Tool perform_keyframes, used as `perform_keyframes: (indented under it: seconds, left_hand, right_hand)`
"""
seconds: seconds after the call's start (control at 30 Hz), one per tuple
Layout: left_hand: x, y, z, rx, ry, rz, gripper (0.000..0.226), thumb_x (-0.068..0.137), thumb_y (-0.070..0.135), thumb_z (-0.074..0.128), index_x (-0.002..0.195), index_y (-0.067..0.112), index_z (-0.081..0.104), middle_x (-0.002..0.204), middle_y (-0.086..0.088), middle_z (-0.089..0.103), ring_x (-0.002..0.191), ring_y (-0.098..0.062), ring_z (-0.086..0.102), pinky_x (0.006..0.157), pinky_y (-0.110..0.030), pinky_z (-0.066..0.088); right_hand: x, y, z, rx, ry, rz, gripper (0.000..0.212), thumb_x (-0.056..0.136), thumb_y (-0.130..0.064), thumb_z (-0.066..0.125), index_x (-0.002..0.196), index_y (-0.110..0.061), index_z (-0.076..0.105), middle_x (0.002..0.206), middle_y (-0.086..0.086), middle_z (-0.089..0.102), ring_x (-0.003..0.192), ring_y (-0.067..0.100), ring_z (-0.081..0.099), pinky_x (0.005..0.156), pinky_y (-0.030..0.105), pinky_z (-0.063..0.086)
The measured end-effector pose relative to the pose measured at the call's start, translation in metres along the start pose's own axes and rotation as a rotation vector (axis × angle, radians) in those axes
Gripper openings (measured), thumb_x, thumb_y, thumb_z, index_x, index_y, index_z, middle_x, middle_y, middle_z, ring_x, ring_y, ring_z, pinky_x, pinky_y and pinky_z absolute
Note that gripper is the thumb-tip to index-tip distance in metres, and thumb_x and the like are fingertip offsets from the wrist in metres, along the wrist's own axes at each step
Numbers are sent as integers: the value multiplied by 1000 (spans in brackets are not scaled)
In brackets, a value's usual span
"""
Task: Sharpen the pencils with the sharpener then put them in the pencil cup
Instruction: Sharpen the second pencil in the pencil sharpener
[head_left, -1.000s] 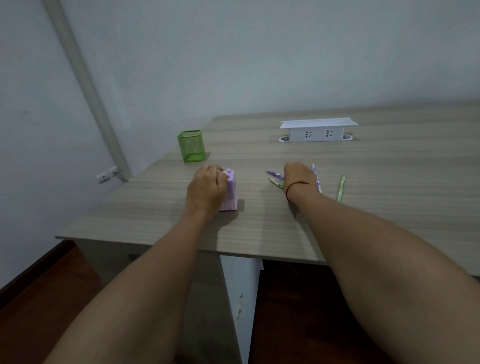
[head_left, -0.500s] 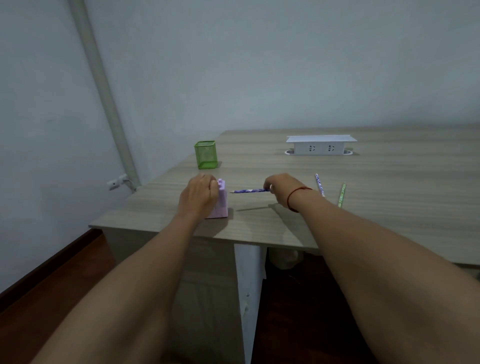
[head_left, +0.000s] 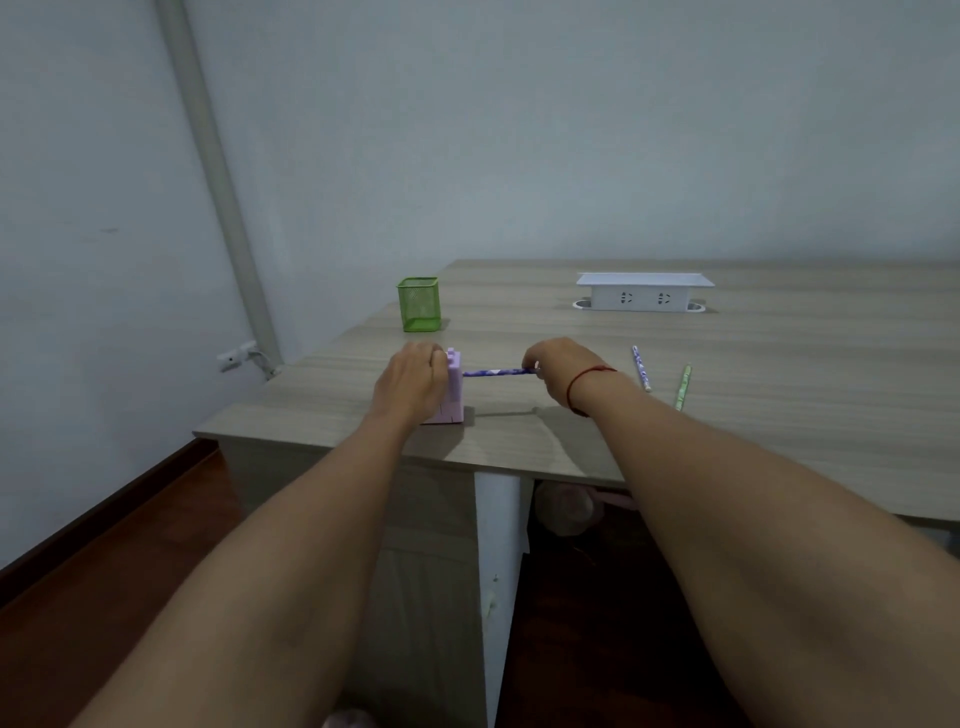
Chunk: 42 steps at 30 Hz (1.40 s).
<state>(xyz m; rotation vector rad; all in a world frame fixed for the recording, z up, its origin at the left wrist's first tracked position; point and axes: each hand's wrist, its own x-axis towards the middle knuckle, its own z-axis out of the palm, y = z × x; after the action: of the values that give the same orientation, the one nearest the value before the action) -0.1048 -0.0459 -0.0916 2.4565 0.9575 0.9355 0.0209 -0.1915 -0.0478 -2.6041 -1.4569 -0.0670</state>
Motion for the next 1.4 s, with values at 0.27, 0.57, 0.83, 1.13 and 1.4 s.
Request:
perform_keyframes:
  seconds: [0.27,0.57,0.83,1.13,1.4]
  left_hand:
    - [-1,7,0,-30,-4,5,36,97,18,30,102,1,61,109,-21,58,101,-35,54,87,-40,44]
    - [-1,9,0,2,3,31,34,97,19,29,100,3,59,106,-20,59,95,-35,55,88,-47,46]
    - [-2,12,-9,100,-67,47,36,98,27,28,99,6,57,104,-17,60,95,-34,57,84,-44,49]
    - [-12,-17,-36,-211,30,-111,42,99,16,33,140,7,32,124,-18,55,108,-34,56,95,-39,45]
    - [-22,-40,-31,165,-302,-33,23,91,7,45,109,6,60,117,-19,62,104,-34,58,88,-40,47]
  right_hand:
    - [11,-7,20,-32,49,-54,31,95,-4,46,115,-13,68,112,15,66,87,29,57,72,29,38]
    - [15,-30,16,-69,101,-101,29,97,-6,47,119,-9,66,116,17,64,106,33,62,82,32,46]
    - [9,-50,20,28,136,-127,43,89,4,48,131,-6,47,132,18,51,121,35,53,100,41,45]
    - [13,-85,12,-8,38,-305,69,83,7,60,145,-9,34,147,12,39,135,28,42,111,38,37]
    - [18,-97,16,-38,53,-276,61,84,-24,69,136,-8,41,136,14,46,122,31,52,99,40,47]
